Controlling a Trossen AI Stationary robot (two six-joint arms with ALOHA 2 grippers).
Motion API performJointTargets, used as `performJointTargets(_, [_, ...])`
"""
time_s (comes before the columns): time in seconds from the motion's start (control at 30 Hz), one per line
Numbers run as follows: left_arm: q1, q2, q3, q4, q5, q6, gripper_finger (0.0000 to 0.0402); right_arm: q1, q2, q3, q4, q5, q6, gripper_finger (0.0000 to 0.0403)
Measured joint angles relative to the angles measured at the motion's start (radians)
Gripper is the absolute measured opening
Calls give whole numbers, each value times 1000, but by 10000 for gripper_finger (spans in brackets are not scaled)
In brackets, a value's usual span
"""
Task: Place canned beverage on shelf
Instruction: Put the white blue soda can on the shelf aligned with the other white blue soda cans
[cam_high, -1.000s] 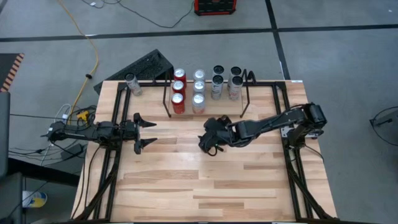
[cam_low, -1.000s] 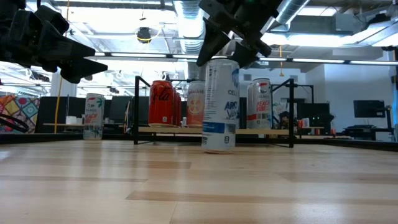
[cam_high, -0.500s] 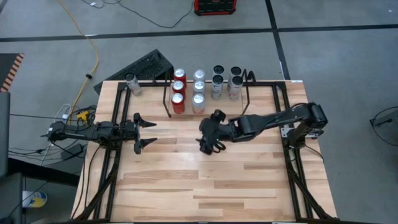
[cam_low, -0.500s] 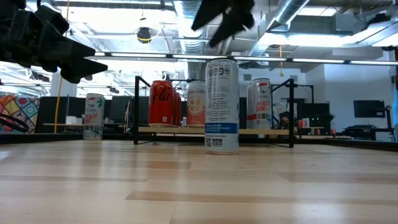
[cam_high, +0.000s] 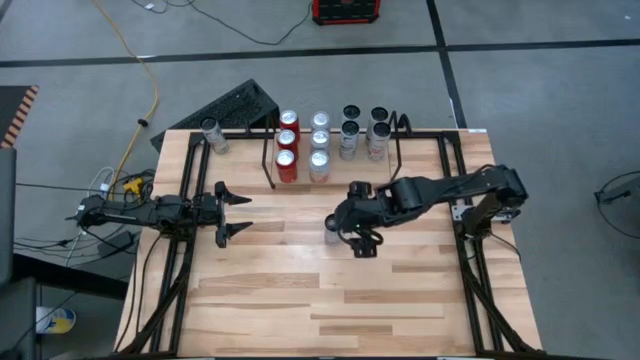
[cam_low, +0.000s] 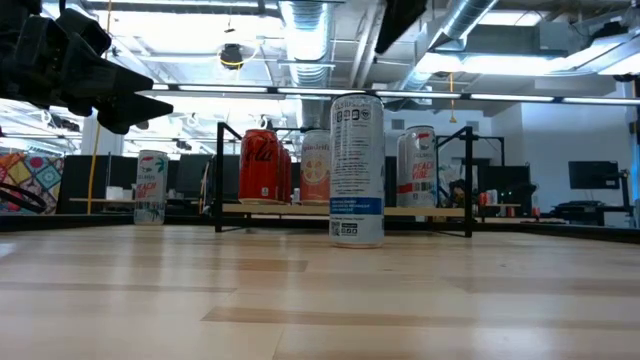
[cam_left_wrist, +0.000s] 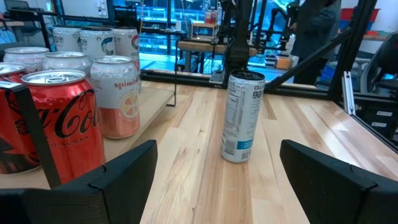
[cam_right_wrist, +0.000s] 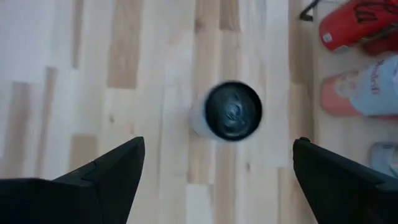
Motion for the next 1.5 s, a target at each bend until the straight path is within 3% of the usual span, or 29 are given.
performJointTargets(0.4, [0,0,0,0,0,0,327,-19,5,-14,84,55,-249,384])
performJointTargets(0.57, [0,0,0,0,0,0,327,-57,42,-14,143,46,-251,384])
performJointTargets(0.73, [0,0,0,0,0,0,327,-110,106,-13,132,-32,-228,380])
performJointTargets(1.13, [0,0,0,0,0,0,327,-137,166,22,59,-108,-162,327])
performJointTargets(1.37, [0,0,0,0,0,0,327,-137,167,133,16,-76,-147,323])
performJointTargets(1.5, [0,0,0,0,0,0,327,-137,165,190,-34,-114,-102,323])
